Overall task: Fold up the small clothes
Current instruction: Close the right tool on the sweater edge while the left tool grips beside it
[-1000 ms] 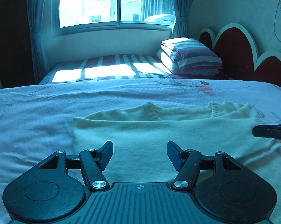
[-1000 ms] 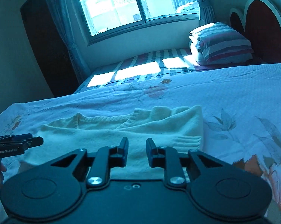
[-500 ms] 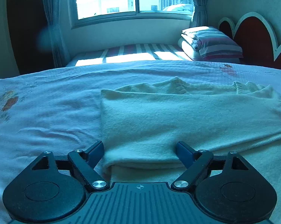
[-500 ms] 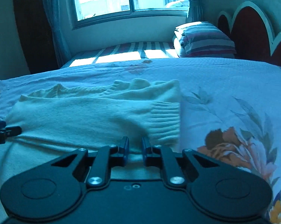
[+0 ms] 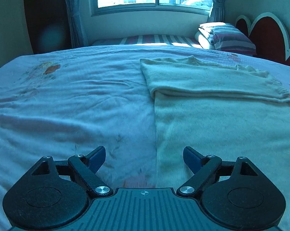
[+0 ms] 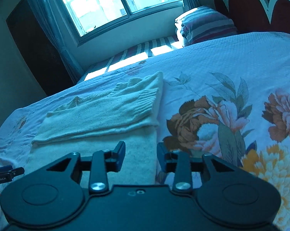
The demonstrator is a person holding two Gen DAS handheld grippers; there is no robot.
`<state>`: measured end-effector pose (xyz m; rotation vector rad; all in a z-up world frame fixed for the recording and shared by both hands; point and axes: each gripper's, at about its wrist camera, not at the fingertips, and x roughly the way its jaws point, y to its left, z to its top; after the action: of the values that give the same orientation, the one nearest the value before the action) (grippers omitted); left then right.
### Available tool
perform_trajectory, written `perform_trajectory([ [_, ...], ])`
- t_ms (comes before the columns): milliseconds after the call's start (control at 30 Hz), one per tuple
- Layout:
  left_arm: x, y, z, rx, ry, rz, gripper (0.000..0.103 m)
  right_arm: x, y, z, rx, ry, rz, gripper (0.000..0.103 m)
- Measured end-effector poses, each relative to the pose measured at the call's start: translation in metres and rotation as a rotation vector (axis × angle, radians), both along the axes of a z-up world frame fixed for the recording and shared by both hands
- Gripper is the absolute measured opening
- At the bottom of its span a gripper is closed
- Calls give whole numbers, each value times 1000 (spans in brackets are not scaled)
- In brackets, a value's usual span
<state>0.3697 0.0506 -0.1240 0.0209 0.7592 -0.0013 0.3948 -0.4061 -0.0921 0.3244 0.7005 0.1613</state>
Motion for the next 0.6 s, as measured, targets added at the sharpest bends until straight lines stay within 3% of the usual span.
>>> perform_trajectory([
  [200, -70, 13, -10, -95, 55, -56, 80, -81, -11, -11, 133, 118, 61, 42],
  [300, -93, 26, -10, -135, 66, -65, 71, -121, -5, -20, 139, 166, 68, 41],
  [433, -124, 35, -9, -166, 80, -96, 66, -164, 3, -25, 195, 194, 51, 41],
  [600, -163, 39, -13, -260, 90, -123, 61, -200, 3, -31, 272, 220, 15, 40],
])
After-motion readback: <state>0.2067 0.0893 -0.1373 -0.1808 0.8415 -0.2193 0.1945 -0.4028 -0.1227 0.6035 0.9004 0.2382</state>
